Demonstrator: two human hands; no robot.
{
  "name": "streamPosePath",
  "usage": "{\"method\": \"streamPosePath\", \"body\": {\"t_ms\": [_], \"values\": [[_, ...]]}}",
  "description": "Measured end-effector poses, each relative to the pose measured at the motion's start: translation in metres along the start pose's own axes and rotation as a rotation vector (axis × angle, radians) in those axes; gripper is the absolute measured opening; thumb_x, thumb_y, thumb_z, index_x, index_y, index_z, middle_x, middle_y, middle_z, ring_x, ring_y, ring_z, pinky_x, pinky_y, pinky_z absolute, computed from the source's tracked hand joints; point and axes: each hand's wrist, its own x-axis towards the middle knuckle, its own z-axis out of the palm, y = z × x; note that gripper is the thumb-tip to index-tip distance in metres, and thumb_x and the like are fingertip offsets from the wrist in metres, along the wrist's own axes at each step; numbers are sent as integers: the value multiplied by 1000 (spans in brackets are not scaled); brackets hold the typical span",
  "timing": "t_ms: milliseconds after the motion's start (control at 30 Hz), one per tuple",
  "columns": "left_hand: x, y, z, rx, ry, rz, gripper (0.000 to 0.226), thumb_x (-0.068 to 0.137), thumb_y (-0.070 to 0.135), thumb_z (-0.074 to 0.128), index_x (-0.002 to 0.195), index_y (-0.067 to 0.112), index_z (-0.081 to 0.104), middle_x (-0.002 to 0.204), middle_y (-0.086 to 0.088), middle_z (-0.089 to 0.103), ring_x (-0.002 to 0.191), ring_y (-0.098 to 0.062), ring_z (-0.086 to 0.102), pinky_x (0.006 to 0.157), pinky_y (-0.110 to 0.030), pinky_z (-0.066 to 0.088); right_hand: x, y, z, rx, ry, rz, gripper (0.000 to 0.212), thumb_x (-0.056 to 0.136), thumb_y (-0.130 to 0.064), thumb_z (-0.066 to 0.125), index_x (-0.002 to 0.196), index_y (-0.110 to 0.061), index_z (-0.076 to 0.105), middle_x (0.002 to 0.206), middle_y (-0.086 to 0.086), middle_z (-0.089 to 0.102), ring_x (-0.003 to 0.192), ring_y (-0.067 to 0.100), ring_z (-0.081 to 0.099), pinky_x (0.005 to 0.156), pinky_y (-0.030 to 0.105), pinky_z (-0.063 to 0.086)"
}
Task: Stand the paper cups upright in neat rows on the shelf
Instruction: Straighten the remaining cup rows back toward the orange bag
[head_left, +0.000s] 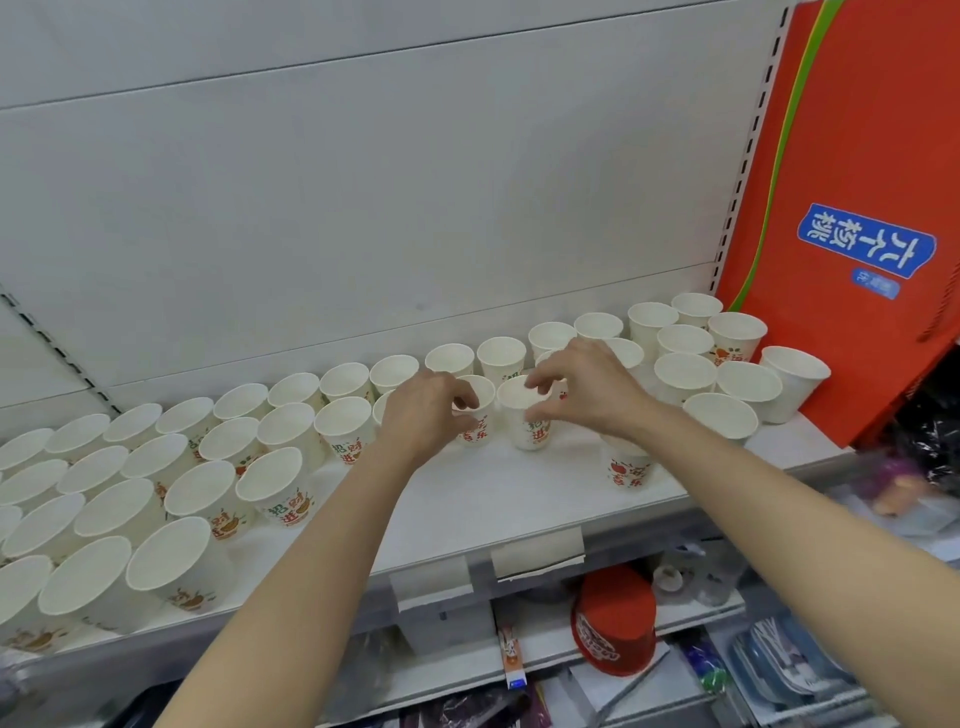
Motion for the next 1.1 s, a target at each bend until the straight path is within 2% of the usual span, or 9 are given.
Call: {"method": "streamPosePath", "body": {"t_ms": [100,167,433,600,700,800,900,1000,1100], "values": [[1,1,-2,4,4,10,15,77,30,75,92,26,72,91,9,69,91,-14,57,64,-28,41,-7,18,-15,-87,-57,-74,30,72,-34,78,100,-29,71,99,-17,64,102,13,41,89,30,30],[3,2,-2,23,-4,2,10,79,30,73,88,26,72,90,9,69,91,-15,57,62,-28,38,-3,24,-9,-168,-64,-102,28,73,-33,76,101,-29,71,103,-14,66,103,15,42,87,31,29],[3,-2,0,47,58,-21,3,82,27,69,82,26,71,83,8,69,89,-16,55,61,-30,43,16,16,20,-237,-23,-166,3,77,-25,69,79,-26,71,82,-9,67,94,18,48,87,37,32],[3,-1,3,77,71,-8,4,83,27,68,84,26,71,84,8,69,90,-16,56,59,-28,37,25,14,24,-283,-11,-154,5,80,-24,65,79,-26,70,84,-5,67,92,20,47,83,36,32],[4,-1,6,75,61,-2,11,82,29,69,92,26,72,90,7,69,94,-18,56,62,-28,36,24,16,27,-294,-34,-151,7,80,-27,66,87,-27,70,89,-5,67,95,19,48,86,36,32],[-2,7,7,-60,187,7,23,79,35,74,101,28,71,95,10,66,88,-14,56,66,-29,41,12,23,17,-153,81,-114,16,78,-28,72,93,-24,72,92,-6,69,95,21,52,87,35,34],[-12,42,8,-209,287,113,10,79,34,75,89,31,72,86,14,65,80,-7,52,64,-28,43,-12,42,-7,-18,311,-17,11,77,-23,76,87,-22,73,85,-8,70,87,19,56,82,35,37],[-20,89,18,-257,129,327,12,79,39,75,89,32,73,86,15,66,80,-3,45,66,-25,41,-41,61,-27,27,371,97,6,78,-22,75,83,-24,74,83,-12,70,83,14,56,80,34,42],[-21,119,32,-238,0,463,24,76,42,77,96,29,73,96,13,67,88,-11,50,70,-28,43,-68,72,-38,27,385,169,3,78,-19,75,81,-21,74,83,-9,71,83,15,57,77,34,44]]}}
